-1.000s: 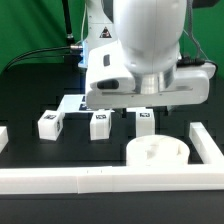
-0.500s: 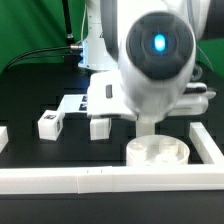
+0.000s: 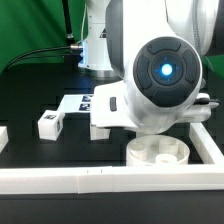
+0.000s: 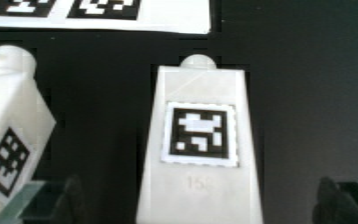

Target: Assemble stool

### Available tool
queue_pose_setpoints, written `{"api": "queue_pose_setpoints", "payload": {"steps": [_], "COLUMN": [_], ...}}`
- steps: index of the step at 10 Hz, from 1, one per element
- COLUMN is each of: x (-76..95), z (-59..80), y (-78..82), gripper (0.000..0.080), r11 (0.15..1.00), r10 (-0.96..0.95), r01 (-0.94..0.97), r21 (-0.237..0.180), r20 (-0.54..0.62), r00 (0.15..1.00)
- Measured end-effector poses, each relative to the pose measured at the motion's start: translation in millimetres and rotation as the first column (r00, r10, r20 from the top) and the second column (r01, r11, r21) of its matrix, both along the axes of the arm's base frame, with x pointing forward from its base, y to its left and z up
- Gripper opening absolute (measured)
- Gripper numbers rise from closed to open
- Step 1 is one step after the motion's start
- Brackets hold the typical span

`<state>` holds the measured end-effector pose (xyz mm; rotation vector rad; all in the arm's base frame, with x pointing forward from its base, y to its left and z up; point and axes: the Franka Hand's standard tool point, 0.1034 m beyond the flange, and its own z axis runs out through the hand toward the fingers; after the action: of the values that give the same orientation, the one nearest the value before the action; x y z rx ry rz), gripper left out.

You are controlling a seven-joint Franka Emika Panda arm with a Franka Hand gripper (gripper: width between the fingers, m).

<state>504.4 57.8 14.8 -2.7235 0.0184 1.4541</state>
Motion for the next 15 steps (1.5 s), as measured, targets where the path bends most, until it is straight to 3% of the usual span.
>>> {"api": "queue_pose_setpoints", "payload": {"steps": [3,4,5,6,9,11,14,15], "x": [-2.5,-2.3,-2.4,-2.5,0.3,6.9,18.1,22.6], "z": [-5.9,-5.7,-6.0,-5.9,-0.7,17.4,73.3,77.8], "y": [-0.1,0.0,0.1,0.2,1.4,1.5,-5.3,-5.8], "gripper": [0.0649,0.0535,0.0535,0.0354,0.0335,0.0335,0.0337,0.0337], "r11": [1.0,1.0,1.0,1.0,1.0,1.0,0.999,0.998], "r10": [-0.001,-0.001,0.0,0.001,0.002,0.002,0.021,0.03], "r01": [0.001,0.001,0.0,-0.001,-0.002,-0.002,-0.022,-0.033], "r21": [0.001,0.001,0.001,0.001,0.002,0.004,0.034,0.049], "r20": [-0.001,-0.001,-0.001,-0.001,0.007,0.022,0.038,0.059], "r00": [1.0,1.0,1.0,1.0,1.0,1.0,0.999,0.998]}}
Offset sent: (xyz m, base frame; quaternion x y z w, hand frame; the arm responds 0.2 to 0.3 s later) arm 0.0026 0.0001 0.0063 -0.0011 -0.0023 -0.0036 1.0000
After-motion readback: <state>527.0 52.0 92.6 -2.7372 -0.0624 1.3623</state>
